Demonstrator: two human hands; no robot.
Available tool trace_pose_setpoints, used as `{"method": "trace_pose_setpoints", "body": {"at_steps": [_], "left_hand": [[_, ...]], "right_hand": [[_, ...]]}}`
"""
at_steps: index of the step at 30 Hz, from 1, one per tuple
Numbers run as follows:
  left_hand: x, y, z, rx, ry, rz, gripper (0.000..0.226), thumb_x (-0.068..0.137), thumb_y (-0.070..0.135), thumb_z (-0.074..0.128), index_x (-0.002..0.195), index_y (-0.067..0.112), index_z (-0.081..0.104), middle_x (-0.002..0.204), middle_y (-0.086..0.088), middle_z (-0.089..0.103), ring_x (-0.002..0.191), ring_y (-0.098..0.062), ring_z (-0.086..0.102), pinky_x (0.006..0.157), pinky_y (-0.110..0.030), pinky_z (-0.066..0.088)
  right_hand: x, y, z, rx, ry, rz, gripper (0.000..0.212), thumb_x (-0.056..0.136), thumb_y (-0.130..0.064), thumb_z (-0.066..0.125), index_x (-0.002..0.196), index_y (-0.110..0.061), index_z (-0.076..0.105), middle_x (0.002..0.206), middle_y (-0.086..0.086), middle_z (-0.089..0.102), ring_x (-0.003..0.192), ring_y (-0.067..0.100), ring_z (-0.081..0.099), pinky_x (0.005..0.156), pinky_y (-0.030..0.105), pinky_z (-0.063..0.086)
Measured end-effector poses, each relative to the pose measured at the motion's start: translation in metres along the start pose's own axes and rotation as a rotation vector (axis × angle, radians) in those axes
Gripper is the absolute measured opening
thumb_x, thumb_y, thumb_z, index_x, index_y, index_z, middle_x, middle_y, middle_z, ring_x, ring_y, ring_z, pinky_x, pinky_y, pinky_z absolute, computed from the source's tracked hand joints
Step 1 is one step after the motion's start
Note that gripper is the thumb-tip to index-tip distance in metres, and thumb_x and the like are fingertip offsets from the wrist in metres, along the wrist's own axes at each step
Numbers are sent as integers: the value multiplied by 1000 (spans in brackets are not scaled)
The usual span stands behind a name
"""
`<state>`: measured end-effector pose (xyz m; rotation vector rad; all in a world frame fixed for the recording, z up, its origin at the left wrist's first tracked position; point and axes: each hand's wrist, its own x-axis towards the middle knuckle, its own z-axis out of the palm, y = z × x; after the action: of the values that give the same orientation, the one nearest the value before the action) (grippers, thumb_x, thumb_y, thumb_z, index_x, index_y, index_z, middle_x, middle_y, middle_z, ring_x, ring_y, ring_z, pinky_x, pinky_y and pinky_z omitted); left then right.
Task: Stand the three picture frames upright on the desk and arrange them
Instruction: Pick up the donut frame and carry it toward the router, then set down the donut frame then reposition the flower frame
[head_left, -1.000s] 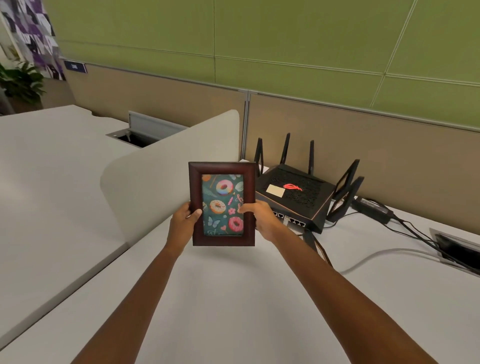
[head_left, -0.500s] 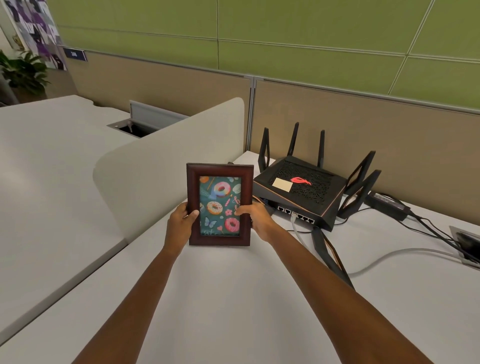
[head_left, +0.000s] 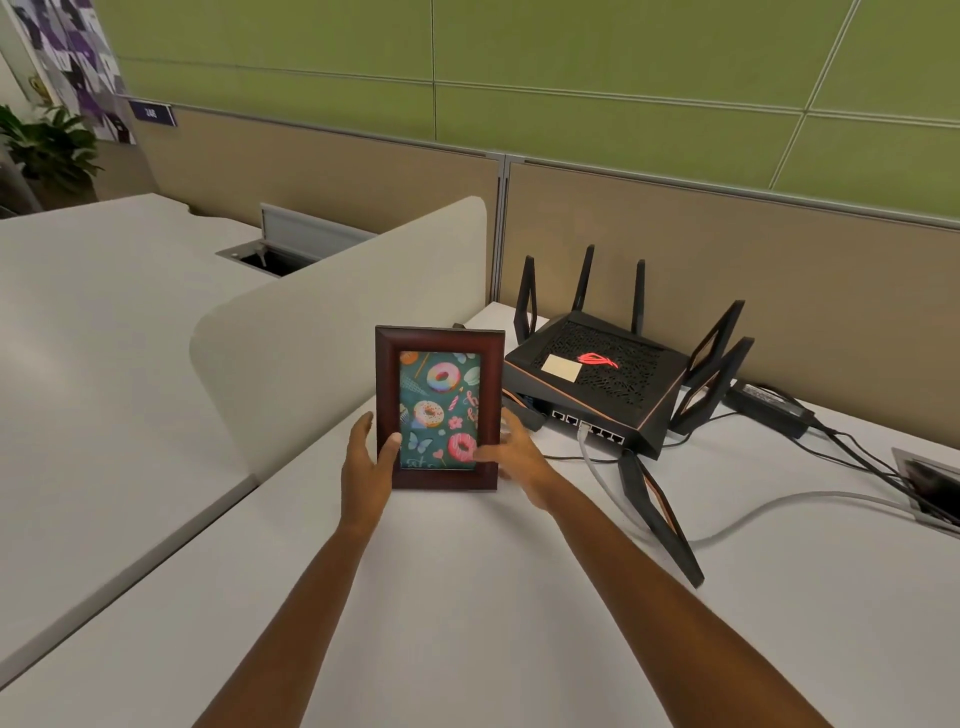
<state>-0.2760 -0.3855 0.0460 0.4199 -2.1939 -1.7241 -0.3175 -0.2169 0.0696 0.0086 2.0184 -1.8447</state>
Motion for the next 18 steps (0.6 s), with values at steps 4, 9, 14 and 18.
{"method": "trace_pose_setpoints", "body": {"at_steps": [4,9,14,18], "left_hand": [[-21,-9,4,96,68,-47,64,91,20,50,144,7,16,154,-13,21,141,-29,22,113,-40,26],[-61,-22,11,194,138,-53,65,91,19,50,143,4,13,154,-18,17,142,-32,17,117,-44,20],[-102,-21,28,348,29,35,62,92,18,46,143,1,14,154,-19,15,144,-30,12,117,-41,15],[-124,-7,43,459,-119,124,59,95,23,40,143,3,12,155,-14,12,145,-25,7,118,-36,10]], "right_hand": [[-22,28,-4,-136,78,1,87,80,-5,63,143,-14,3,148,18,28,134,30,32,104,40,35],[-60,61,-4,-325,158,-90,76,83,-7,60,142,-9,12,150,12,26,136,23,30,109,29,26],[-96,86,-13,-745,137,-203,60,92,-22,43,142,-16,12,154,3,19,141,18,19,115,28,14],[-120,88,-26,-849,141,-211,54,94,-25,36,142,-21,11,154,1,19,141,17,19,115,29,15]]}}
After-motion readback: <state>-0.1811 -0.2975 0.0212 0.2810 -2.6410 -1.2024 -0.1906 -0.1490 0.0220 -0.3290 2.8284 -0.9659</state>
